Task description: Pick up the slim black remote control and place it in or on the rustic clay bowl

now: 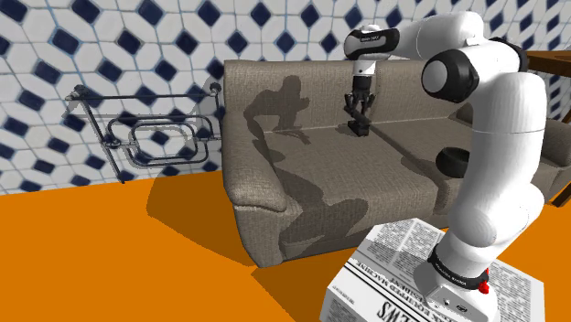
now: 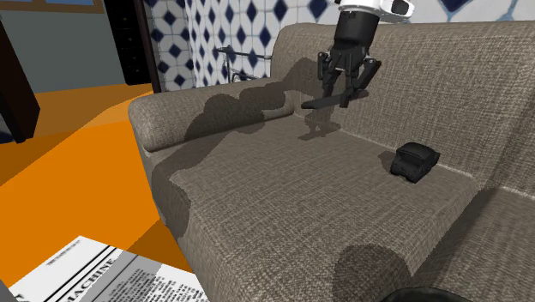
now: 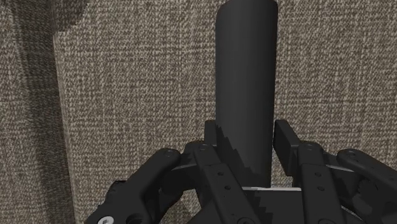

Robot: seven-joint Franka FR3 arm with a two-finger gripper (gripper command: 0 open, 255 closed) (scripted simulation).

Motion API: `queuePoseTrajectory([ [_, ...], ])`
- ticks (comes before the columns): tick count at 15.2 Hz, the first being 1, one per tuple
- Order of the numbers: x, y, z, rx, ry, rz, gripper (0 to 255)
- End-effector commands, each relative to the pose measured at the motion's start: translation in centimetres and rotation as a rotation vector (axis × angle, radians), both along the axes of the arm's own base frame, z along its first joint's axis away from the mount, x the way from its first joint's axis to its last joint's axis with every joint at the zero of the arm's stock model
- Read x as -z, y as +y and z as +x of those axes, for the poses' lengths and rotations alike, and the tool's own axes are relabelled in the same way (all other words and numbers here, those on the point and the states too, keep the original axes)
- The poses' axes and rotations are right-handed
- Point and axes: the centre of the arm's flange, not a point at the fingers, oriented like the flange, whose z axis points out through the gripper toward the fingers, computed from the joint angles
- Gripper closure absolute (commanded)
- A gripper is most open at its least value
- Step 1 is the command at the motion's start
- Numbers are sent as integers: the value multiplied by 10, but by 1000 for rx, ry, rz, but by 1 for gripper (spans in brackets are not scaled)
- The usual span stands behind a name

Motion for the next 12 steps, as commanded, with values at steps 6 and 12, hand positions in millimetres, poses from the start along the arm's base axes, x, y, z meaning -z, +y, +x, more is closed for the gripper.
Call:
queuePoseTrajectory([
  [6,2,-28,-88,-1,0,0,255],
  [12,4,-51,-164,-1,0,0,255],
])
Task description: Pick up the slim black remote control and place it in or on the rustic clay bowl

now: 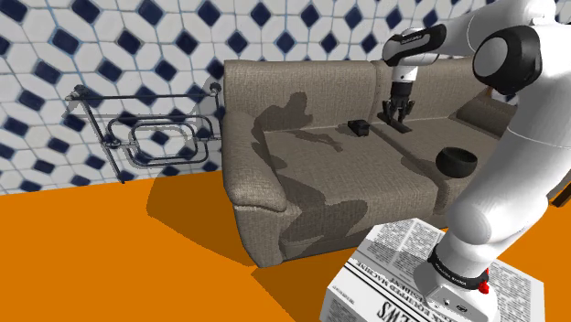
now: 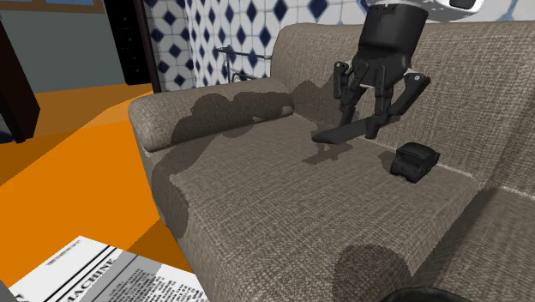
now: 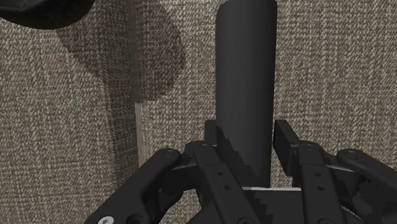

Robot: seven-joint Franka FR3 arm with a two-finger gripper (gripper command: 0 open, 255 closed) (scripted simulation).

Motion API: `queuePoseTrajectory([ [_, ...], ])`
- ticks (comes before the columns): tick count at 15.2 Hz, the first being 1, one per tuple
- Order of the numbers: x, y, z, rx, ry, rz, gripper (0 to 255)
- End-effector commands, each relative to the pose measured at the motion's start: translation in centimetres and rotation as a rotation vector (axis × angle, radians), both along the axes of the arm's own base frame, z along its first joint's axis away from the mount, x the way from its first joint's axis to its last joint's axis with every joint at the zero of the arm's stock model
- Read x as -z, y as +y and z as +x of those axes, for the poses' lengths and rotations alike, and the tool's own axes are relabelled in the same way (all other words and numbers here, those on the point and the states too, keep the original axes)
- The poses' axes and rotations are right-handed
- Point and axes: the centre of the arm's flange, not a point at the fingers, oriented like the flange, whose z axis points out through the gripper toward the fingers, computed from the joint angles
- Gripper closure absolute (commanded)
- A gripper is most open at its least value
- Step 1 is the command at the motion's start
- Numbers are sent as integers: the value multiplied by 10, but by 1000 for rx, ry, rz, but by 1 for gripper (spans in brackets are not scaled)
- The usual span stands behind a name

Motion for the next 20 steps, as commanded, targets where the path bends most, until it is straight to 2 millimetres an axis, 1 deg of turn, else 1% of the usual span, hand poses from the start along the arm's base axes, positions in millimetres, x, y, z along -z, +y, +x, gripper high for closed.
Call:
queuePoseTrajectory([
  [1,2,-8,-27,-1,0,0,255],
  [18,8,-71,-242,-1,0,0,255],
  [19,8,-78,-266,-1,0,0,255],
  [20,14,-78,-266,-1,0,0,255],
])
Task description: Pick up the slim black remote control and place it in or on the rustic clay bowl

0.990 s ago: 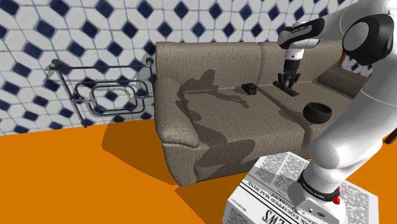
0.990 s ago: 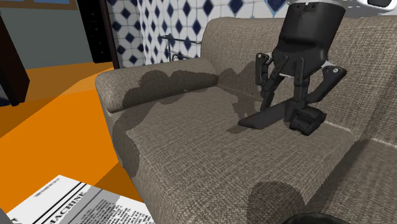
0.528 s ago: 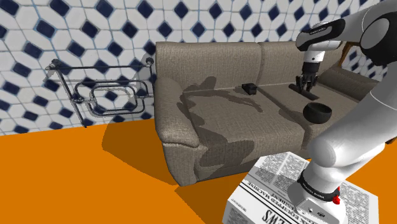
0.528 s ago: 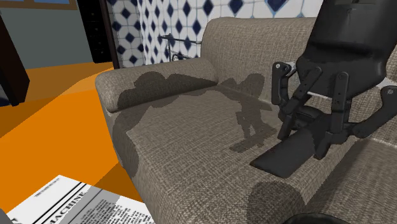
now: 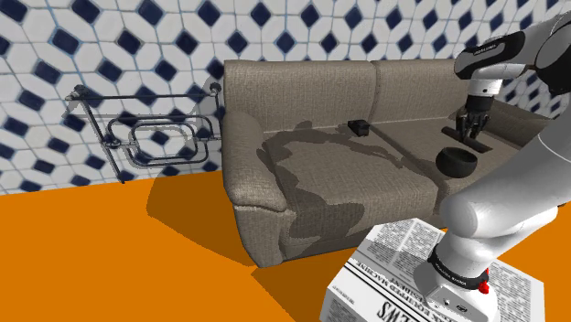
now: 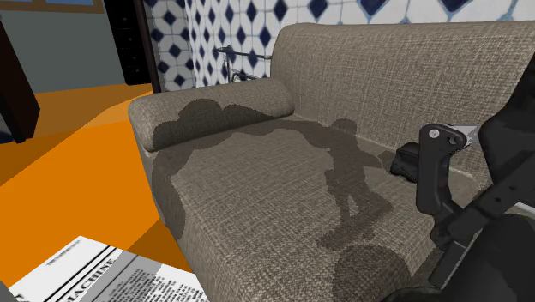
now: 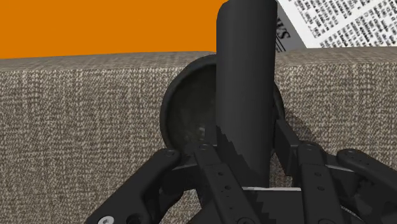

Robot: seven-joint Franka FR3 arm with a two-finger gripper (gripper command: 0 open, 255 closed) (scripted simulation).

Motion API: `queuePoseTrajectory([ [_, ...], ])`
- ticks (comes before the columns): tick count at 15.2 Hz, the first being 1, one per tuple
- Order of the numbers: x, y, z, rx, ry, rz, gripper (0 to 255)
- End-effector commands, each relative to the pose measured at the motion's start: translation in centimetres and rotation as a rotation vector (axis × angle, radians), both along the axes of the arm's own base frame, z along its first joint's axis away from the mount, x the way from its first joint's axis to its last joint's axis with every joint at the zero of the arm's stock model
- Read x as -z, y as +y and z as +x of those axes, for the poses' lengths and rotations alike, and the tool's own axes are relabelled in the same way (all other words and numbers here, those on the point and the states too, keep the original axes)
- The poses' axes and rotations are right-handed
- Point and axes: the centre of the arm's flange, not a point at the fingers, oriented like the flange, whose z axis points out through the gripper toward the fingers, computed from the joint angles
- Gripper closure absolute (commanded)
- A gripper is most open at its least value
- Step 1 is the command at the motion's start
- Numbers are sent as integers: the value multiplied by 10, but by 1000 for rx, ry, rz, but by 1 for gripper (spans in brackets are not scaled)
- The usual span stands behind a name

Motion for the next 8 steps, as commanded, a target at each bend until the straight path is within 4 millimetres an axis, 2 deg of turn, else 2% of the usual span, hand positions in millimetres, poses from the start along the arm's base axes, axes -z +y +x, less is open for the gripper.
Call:
queuePoseTrajectory([
  [1,10,-4,-11,-1,0,0,255],
  [8,47,-4,-11,-1,0,0,255],
])
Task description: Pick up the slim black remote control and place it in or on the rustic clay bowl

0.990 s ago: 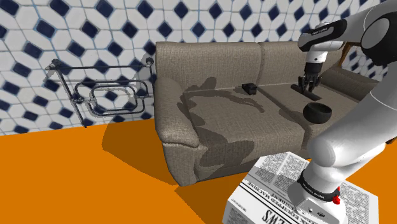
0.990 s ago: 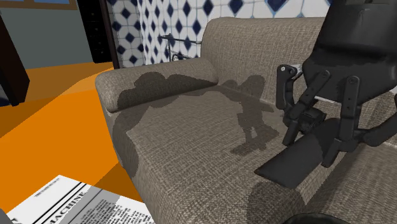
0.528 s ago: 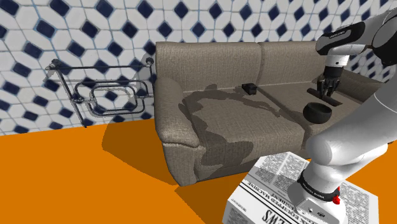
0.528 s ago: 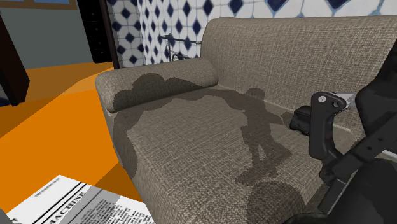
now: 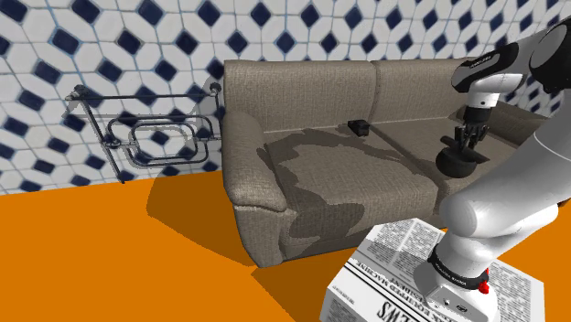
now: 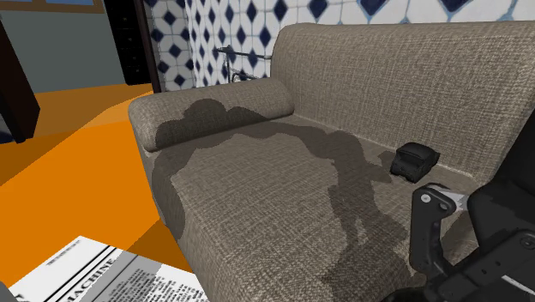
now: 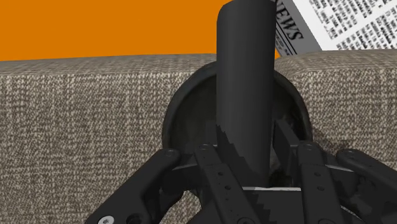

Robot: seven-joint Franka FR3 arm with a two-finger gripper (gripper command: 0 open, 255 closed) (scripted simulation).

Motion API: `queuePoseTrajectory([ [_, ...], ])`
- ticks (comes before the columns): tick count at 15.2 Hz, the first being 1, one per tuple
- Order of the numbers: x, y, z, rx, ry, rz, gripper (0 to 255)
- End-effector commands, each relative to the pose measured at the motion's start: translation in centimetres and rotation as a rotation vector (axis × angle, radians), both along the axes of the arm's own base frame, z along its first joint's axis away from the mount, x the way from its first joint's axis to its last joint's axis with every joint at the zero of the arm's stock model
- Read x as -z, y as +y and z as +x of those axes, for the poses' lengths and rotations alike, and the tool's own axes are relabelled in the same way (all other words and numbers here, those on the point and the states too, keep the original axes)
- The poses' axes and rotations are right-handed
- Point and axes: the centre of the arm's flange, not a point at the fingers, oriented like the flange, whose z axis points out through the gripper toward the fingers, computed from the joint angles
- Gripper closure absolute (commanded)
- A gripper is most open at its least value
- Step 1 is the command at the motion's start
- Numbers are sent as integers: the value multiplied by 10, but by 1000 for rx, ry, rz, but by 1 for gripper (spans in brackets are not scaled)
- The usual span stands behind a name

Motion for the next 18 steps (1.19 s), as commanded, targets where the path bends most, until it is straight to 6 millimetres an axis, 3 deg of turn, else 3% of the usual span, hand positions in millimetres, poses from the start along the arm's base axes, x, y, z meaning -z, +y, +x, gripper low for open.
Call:
queuePoseTrajectory([
  [1,10,0,0,0,0,-1,255],
  [10,15,0,0,0,0,-1,255],
  [11,15,0,0,0,0,-1,0],
  [16,15,0,0,0,0,-1,0],
  [18,-11,-4,4,0,0,-1,0],
])
